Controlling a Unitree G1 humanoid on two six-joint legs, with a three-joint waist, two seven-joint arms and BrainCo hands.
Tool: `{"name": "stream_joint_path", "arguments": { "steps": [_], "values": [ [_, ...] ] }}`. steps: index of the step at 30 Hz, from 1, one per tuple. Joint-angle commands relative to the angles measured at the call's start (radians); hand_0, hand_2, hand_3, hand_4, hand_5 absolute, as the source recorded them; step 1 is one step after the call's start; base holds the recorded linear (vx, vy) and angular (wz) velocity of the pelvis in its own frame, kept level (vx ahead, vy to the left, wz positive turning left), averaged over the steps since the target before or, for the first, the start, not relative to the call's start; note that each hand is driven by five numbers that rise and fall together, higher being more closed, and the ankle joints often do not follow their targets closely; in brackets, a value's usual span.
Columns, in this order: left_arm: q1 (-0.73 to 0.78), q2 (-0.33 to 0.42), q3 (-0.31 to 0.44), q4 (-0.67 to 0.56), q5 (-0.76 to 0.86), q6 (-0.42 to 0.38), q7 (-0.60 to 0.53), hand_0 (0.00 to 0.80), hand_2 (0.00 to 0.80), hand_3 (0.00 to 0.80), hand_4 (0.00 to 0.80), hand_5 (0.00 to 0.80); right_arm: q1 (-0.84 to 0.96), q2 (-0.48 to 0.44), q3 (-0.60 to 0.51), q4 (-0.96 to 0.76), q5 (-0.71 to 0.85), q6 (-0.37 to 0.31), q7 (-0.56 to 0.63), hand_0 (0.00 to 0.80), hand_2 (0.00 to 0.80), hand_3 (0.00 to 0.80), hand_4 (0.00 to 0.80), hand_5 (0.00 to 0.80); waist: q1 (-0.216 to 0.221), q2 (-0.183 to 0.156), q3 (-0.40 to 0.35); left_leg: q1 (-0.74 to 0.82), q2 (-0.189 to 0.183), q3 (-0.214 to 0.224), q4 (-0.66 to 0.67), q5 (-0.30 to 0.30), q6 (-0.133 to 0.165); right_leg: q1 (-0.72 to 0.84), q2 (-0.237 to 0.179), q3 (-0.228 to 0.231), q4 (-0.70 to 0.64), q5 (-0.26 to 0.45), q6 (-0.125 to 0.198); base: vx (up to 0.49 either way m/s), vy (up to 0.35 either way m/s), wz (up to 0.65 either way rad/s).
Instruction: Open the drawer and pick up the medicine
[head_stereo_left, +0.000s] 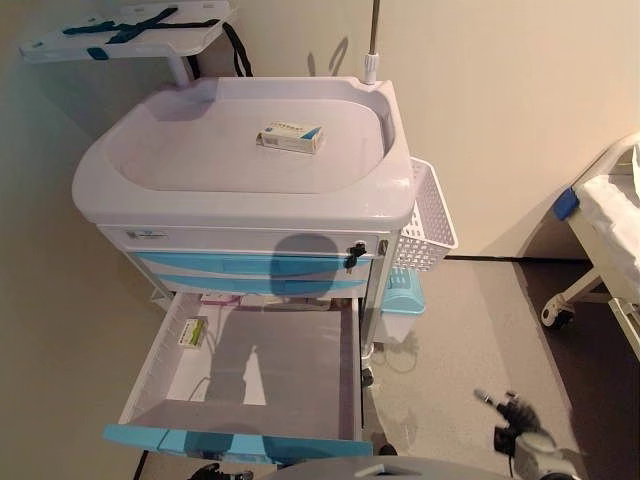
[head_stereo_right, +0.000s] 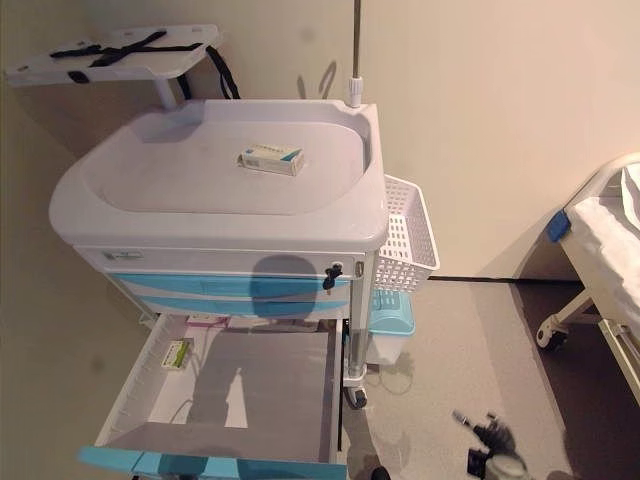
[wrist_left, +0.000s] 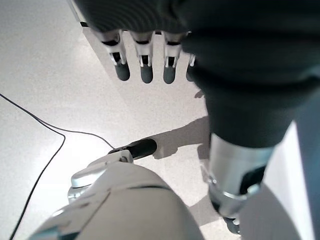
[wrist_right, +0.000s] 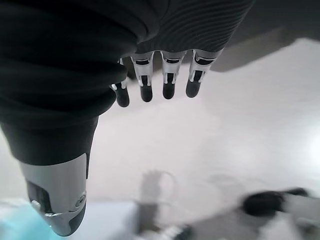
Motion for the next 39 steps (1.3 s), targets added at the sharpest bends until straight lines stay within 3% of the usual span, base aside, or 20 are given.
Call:
{"name": "stream_joint_path", "arguments": {
  "steps": [1, 10, 12, 17, 18, 20, 23, 25, 31, 35, 39],
  "values": [
    [-0.049, 0.042, -0.019, 0.046, 0.061, -0.006, -0.013, 0.0, 0.0, 0.0, 0.0, 0.0, -0.072, 0.006, 0.014, 0.072, -0.057, 0.002, 0.043, 0.0, 0.0, 0.0, 0.0, 0.0, 0.006, -0.03, 0.035, 0.007, -0.067, -0.032, 0.051, -0.093, 0.049, -0.002, 0.011, -0.044, 0.073, -0.064, 0.027, 0.0, -0.008, 0.05],
    [-0.076, 0.076, -0.109, -0.027, 0.135, -0.02, -0.047, 0.0, 0.0, 0.0, 0.0, 0.0, -0.113, -0.014, 0.111, 0.116, -0.17, 0.023, 0.09, 0.0, 0.0, 0.0, 0.0, 0.0, -0.005, -0.014, 0.1, -0.082, -0.073, -0.028, 0.146, -0.118, 0.057, -0.102, 0.008, -0.028, 0.175, -0.089, 0.019, -0.047, 0.004, -0.01],
    [-0.092, 0.101, -0.139, -0.105, 0.125, -0.03, -0.048, 0.0, 0.0, 0.0, 0.0, 0.0, -0.145, -0.033, 0.143, 0.089, -0.186, 0.021, 0.093, 0.0, 0.0, 0.0, 0.0, 0.0, -0.007, -0.009, 0.155, -0.17, -0.079, -0.02, 0.221, -0.125, 0.059, -0.199, 0.007, -0.015, 0.255, -0.098, 0.013, -0.288, 0.019, -0.11],
    [-0.126, 0.138, -0.199, -0.204, 0.13, -0.045, -0.049, 0.0, 0.0, 0.0, 0.0, 0.0, -0.197, -0.056, 0.185, 0.079, -0.211, 0.017, 0.097, 0.0, 0.0, 0.0, 0.0, 0.0, -0.005, -0.008, 0.204, -0.308, -0.083, -0.017, 0.355, -0.151, 0.068, -0.329, -0.004, 0.003, 0.369, -0.11, 0.004, -0.213, 0.008, -0.07],
    [-0.133, 0.168, -0.23, -0.301, 0.135, -0.051, -0.057, 0.0, 0.0, 0.0, 0.0, 0.0, -0.21, -0.067, 0.193, 0.081, -0.219, 0.017, 0.097, 0.0, 0.0, 0.0, 0.0, 0.0, -0.004, -0.004, 0.218, -0.355, -0.083, -0.013, 0.4, -0.159, 0.07, -0.372, -0.007, 0.006, 0.405, -0.114, 0.001, -0.157, 0.007, -0.04],
    [-0.134, 0.185, -0.245, -0.333, 0.135, -0.052, -0.067, 0.0, 0.0, 0.0, 0.0, 0.0, -0.215, -0.074, 0.192, 0.082, -0.221, 0.02, 0.098, 0.0, 0.0, 0.0, 0.0, 0.0, -0.003, -0.001, 0.222, -0.369, -0.081, -0.014, 0.422, -0.168, 0.071, -0.383, -0.009, 0.006, 0.422, -0.122, -0.001, -0.091, 0.001, -0.02],
    [-0.139, 0.246, -0.271, -0.491, 0.105, -0.058, -0.104, 0.0, 0.0, 0.0, 0.0, 0.0, -0.222, -0.096, 0.194, 0.081, -0.227, 0.022, 0.103, 0.0, 0.0, 0.0, 0.0, 0.0, -0.006, 0.005, 0.24, -0.418, -0.078, -0.016, 0.49, -0.19, 0.074, -0.427, -0.013, 0.009, 0.475, -0.136, -0.005, -0.086, -0.007, 0.02],
    [-0.172, 0.323, -0.291, -0.623, 0.094, -0.057, -0.125, 0.0, 0.0, 0.0, 0.0, 0.0, -0.23, -0.116, 0.199, 0.074, -0.236, 0.023, 0.108, 0.0, 0.0, 0.0, 0.0, 0.0, -0.012, 0.009, 0.259, -0.46, -0.075, -0.015, 0.545, -0.208, 0.077, -0.469, -0.011, 0.016, 0.518, -0.148, -0.011, -0.091, 0.005, 0.01],
    [-0.313, 0.436, -0.285, -0.768, 0.094, -0.043, -0.103, 0.0, 0.0, 0.0, 0.0, 0.0, -0.229, -0.132, 0.201, 0.066, -0.233, 0.026, 0.115, 0.0, 0.0, 0.0, 0.0, 0.0, -0.015, 0.004, 0.28, -0.516, -0.062, -0.003, 0.62, -0.238, 0.086, -0.532, -0.004, 0.033, 0.575, -0.163, -0.015, -0.04, 0.009, 0.0],
    [-0.413, 0.461, -0.281, -0.765, 0.074, -0.038, -0.077, 0.0, 0.0, 0.0, 0.0, 0.0, -0.226, -0.128, 0.208, 0.069, -0.231, 0.029, 0.122, 0.0, 0.0, 0.0, 0.0, 0.0, -0.018, 0.0, 0.287, -0.531, -0.062, 0.003, 0.627, -0.242, 0.088, -0.55, -0.001, 0.039, 0.577, -0.165, -0.014, -0.018, 0.013, -0.07],
    [-0.577, 0.471, -0.312, -0.672, 0.1, -0.022, -0.028, 0.0, 0.0, 0.0, 0.0, 0.0, -0.233, -0.12, 0.219, 0.087, -0.226, 0.031, 0.124, 0.0, 0.0, 0.0, 0.0, 0.0, -0.027, -0.007, 0.291, -0.548, -0.06, 0.007, 0.637, -0.245, 0.09, -0.571, 0.002, 0.047, 0.582, -0.165, -0.014, 0.0, 0.008, -0.05]
  ]
}}
